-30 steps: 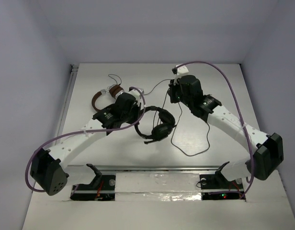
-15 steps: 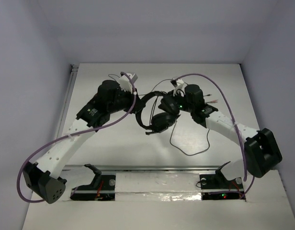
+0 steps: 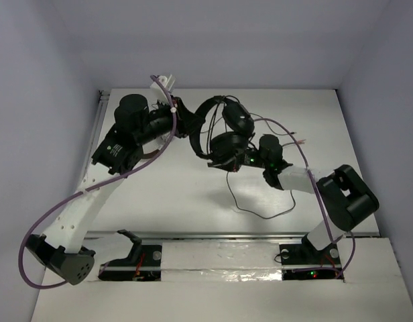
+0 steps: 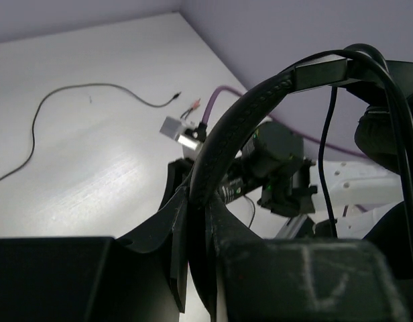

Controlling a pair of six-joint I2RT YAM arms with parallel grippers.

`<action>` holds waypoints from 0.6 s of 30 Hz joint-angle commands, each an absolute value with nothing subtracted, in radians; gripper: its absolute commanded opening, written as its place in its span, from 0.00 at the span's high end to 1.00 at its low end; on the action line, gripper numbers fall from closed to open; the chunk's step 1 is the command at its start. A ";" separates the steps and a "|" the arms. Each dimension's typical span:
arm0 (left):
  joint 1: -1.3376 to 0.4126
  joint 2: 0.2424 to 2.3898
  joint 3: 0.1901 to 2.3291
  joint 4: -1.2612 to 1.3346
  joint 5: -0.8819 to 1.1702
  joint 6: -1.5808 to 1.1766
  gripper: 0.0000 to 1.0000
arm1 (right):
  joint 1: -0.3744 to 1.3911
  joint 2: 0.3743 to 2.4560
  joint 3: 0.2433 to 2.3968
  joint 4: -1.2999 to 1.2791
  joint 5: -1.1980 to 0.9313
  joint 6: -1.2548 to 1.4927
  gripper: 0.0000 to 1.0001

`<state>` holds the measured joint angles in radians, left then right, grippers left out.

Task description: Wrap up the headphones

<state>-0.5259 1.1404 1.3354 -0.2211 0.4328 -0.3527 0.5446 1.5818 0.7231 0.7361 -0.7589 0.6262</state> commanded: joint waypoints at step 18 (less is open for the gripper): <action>-0.445 1.264 1.572 -0.175 -0.145 -0.428 1.00 | 0.882 1.608 0.471 0.933 -0.600 0.833 0.89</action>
